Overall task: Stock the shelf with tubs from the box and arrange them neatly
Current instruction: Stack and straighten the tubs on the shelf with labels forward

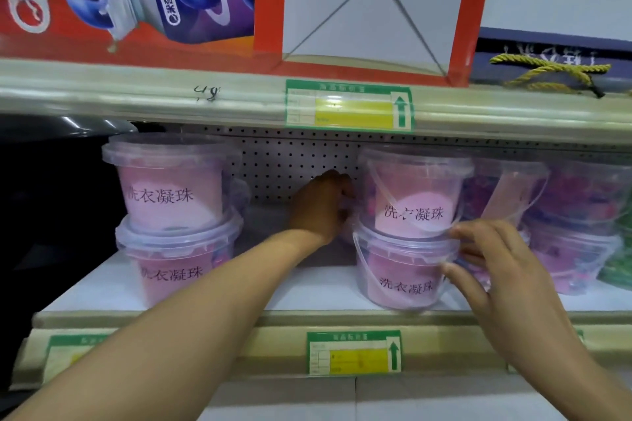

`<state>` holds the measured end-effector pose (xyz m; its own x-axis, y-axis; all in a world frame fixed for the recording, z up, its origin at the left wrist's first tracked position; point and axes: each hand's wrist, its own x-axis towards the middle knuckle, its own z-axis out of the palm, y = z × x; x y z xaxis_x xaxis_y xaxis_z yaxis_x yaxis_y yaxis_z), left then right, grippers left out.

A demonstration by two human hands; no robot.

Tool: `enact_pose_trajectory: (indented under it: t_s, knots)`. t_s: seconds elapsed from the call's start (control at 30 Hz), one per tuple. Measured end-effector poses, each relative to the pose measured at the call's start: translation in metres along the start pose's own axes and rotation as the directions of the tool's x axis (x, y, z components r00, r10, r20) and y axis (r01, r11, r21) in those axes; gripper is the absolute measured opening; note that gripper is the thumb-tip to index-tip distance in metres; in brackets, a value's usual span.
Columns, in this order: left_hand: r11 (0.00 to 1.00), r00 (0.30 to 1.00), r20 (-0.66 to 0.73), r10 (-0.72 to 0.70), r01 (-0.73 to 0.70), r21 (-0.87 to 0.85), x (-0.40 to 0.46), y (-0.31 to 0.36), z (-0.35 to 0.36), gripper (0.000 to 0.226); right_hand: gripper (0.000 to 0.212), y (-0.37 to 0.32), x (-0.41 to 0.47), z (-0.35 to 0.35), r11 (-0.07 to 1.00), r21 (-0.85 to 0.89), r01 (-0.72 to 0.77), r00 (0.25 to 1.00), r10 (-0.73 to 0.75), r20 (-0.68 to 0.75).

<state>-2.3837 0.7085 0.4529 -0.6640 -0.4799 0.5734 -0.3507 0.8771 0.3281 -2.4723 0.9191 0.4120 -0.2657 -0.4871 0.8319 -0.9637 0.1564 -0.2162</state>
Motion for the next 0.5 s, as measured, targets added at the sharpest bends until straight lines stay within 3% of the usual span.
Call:
enact_pose_trajectory:
  t_s: [0.3,0.43,0.5]
  knots:
    - [0.97,0.965,-0.174,-0.198,0.219,0.111,-0.032,-0.019,-0.027,0.029,0.036,-0.004,0.0,0.007,1.0,0.02,-0.013,1.0,0.013,-0.026]
    - [0.949,0.966,-0.21,-0.154,0.203,0.239,-0.046,-0.012,-0.023,0.042,0.036,-0.004,0.001,0.006,0.999,0.027,-0.022,1.0,0.022,-0.01]
    - [0.952,0.966,-0.253,-0.056,0.128,0.277,-0.047,-0.007,-0.02,0.038,0.037,-0.005,0.0,0.005,0.999,0.022,-0.03,1.0,0.03,-0.003]
